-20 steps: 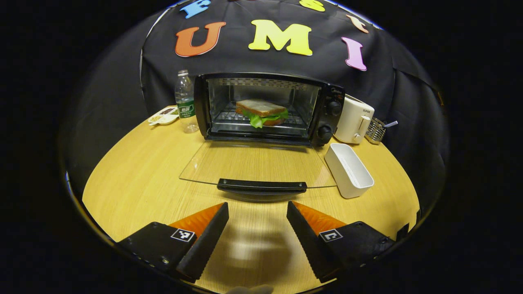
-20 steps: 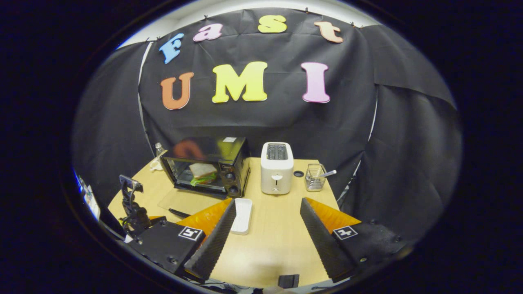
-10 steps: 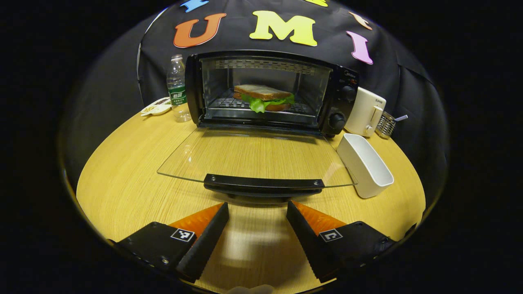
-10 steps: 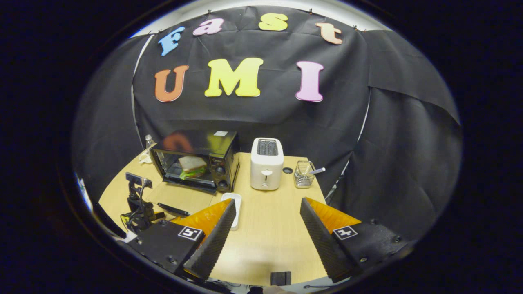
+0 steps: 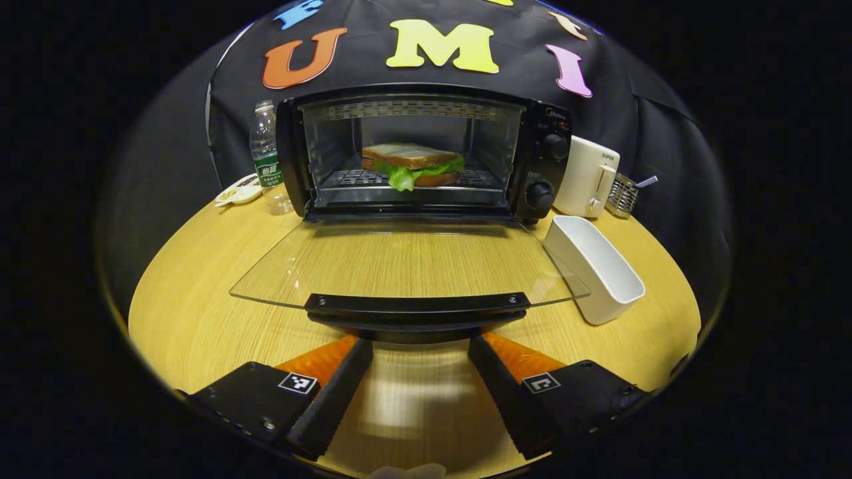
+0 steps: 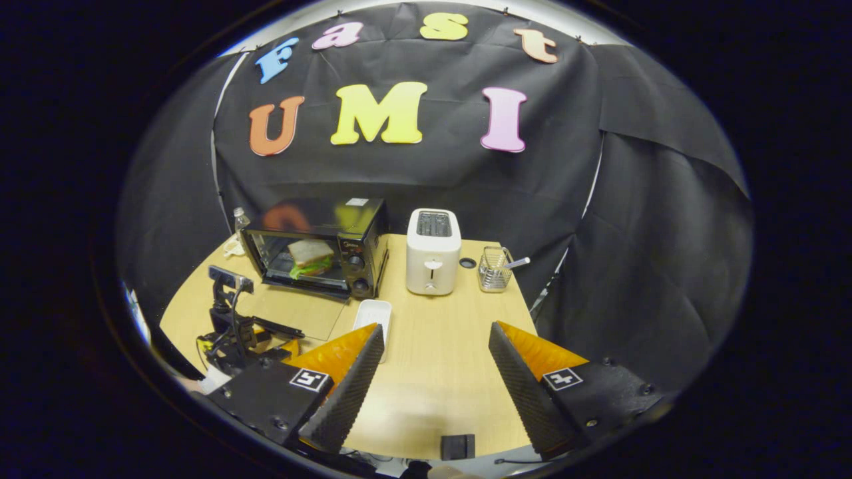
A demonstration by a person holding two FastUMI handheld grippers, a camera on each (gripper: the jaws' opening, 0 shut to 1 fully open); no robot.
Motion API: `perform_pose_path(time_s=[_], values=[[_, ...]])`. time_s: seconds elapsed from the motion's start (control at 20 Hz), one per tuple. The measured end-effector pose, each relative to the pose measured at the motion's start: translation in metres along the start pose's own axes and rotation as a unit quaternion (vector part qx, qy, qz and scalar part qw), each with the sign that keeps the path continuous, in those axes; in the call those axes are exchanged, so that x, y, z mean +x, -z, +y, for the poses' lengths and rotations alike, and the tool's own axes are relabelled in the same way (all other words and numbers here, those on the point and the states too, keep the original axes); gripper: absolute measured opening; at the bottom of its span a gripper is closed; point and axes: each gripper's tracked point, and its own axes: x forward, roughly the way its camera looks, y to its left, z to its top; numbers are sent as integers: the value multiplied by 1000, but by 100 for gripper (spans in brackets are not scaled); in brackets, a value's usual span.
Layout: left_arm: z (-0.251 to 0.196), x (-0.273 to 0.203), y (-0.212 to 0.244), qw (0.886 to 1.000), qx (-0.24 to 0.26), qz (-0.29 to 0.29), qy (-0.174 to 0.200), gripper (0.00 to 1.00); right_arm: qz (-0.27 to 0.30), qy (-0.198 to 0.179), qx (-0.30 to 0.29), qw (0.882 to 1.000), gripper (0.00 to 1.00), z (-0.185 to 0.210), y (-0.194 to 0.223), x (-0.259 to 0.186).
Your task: Open the electric oven with the left hand, put the food in, and close the electric oven.
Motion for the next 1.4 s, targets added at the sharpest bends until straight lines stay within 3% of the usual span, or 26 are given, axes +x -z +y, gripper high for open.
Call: perform_pose_path(time_s=[0.5,1.4], values=[[1,-18,-67,999,-20,-43,4,96,1,-4,23,1000,100,-6,-1,8],[7,-9,-167,996,3,-92,-3,95,-3,2,63,998,100,-23,4,5]])
